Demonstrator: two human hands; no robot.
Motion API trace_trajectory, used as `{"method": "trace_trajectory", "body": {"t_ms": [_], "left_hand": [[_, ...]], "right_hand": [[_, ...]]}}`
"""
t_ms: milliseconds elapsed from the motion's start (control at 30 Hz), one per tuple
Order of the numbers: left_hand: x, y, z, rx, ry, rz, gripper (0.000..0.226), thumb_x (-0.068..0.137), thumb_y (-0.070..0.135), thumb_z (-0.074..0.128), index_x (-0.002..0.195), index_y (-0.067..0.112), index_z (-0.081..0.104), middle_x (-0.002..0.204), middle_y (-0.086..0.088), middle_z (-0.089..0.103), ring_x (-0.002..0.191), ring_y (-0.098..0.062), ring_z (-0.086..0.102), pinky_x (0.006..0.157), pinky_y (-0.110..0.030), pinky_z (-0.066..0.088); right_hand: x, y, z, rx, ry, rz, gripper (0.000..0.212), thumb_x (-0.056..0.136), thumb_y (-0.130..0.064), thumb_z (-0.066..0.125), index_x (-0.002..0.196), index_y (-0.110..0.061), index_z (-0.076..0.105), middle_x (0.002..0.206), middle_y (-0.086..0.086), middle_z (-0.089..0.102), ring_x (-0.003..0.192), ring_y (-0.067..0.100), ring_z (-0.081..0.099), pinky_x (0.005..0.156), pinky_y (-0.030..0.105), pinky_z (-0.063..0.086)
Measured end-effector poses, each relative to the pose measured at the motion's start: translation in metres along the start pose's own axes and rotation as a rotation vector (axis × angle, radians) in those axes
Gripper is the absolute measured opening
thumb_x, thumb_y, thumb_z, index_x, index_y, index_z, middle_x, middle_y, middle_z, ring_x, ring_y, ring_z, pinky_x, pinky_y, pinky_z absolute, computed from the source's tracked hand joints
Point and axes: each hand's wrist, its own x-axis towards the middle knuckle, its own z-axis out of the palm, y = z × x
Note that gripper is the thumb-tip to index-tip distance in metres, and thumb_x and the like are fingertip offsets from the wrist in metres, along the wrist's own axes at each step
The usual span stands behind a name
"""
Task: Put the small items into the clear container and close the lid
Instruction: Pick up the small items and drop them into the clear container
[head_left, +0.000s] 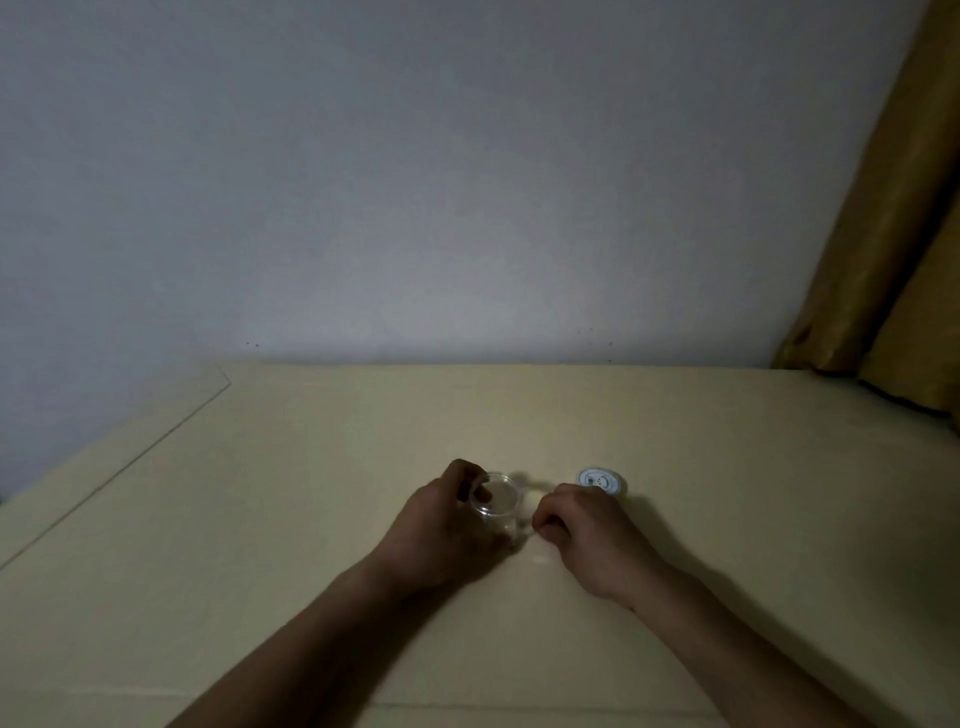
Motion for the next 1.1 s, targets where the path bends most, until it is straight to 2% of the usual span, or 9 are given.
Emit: {"method": "trace_trajectory", "body": {"t_ms": [267,433,567,700,833,933,1100], "left_hand": [[0.0,0.0,0.0,-0.014,-0.003,-0.003,0.063,0.068,0.044,0.087,0.115,0.021,0.052,0.104,0.006,0.073,0.091,-0.015,0.069,0.081,-0.033,0.055],[0.0,0.001,0.0,-0.02,0.002,0.001,0.06,0.069,0.041,0.086,0.115,0.019,0.053,0.103,0.004,0.074,0.091,-0.018,0.07,0.082,-0.037,0.055],[0.0,0.0,0.0,-0.019,-0.001,0.009,0.061,0.068,0.043,0.086,0.114,0.02,0.053,0.103,0.007,0.073,0.09,-0.015,0.07,0.081,-0.035,0.055],[0.0,-0.001,0.0,-0.006,-0.002,0.003,0.062,0.067,0.046,0.086,0.114,0.023,0.052,0.103,0.008,0.073,0.088,-0.013,0.069,0.079,-0.032,0.054],[0.0,-0.001,0.0,0.006,-0.002,0.0,0.062,0.067,0.044,0.086,0.115,0.023,0.052,0.104,0.007,0.073,0.089,-0.015,0.069,0.08,-0.035,0.055],[0.0,0.001,0.0,0.005,-0.003,-0.008,0.063,0.068,0.044,0.086,0.116,0.023,0.052,0.105,0.006,0.073,0.091,-0.016,0.069,0.082,-0.035,0.055],[0.0,0.004,-0.001,-0.002,-0.003,-0.008,0.063,0.069,0.042,0.086,0.116,0.019,0.053,0.107,0.003,0.074,0.094,-0.019,0.069,0.083,-0.037,0.054]], "right_hand": [[0.0,0.001,-0.001,0.052,0.031,-0.005,0.015,0.088,-0.006,0.061,0.09,-0.016,0.071,0.095,0.002,0.068,0.09,0.015,0.06,0.082,0.03,0.048],[0.001,0.003,-0.001,0.069,0.049,-0.011,0.019,0.085,0.0,0.059,0.087,-0.014,0.072,0.088,0.003,0.069,0.084,0.016,0.061,0.078,0.029,0.047],[0.002,0.004,0.0,0.083,0.077,-0.022,0.019,0.084,-0.001,0.06,0.084,-0.015,0.072,0.086,0.002,0.07,0.082,0.016,0.061,0.078,0.032,0.048],[0.004,0.004,-0.002,0.081,0.161,-0.052,0.016,0.082,-0.004,0.064,0.08,-0.017,0.074,0.08,0.001,0.072,0.076,0.016,0.061,0.078,0.031,0.047],[0.005,0.001,-0.005,0.129,0.232,-0.065,0.014,0.08,-0.004,0.069,0.082,-0.016,0.075,0.08,-0.001,0.072,0.075,0.014,0.064,0.077,0.03,0.048],[0.007,-0.005,-0.009,0.212,0.347,-0.061,0.013,0.081,-0.003,0.071,0.084,-0.015,0.075,0.082,-0.002,0.071,0.075,0.01,0.065,0.072,0.027,0.051],[0.011,-0.018,-0.01,0.323,0.502,-0.083,0.013,0.082,0.001,0.07,0.086,-0.011,0.075,0.083,-0.002,0.071,0.077,0.01,0.067,0.073,0.03,0.054]]}}
